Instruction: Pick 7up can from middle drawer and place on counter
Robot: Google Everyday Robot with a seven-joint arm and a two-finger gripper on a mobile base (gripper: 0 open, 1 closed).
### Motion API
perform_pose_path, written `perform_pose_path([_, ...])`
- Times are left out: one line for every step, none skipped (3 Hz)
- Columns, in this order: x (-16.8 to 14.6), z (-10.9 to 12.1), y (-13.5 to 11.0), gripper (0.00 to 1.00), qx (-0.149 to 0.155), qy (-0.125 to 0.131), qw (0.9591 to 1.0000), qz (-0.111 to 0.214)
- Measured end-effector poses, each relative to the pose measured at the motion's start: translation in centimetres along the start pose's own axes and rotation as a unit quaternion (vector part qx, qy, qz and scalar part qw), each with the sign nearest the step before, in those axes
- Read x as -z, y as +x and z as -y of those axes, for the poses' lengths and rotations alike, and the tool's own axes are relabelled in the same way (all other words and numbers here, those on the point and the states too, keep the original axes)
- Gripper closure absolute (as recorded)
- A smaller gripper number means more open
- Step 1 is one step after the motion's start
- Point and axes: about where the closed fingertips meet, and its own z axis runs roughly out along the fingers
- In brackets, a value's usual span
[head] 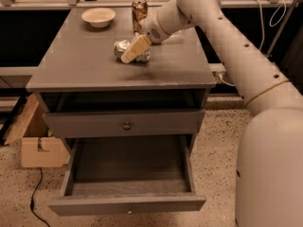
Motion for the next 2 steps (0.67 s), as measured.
perform_pose_path([5.8,1.3,0.0,0.00,0.004,0.055,0.9983,-0.018])
perform_pose_path([11.5,1.8,1.2,0.00,-0.004,0.102,0.9945,-0.025])
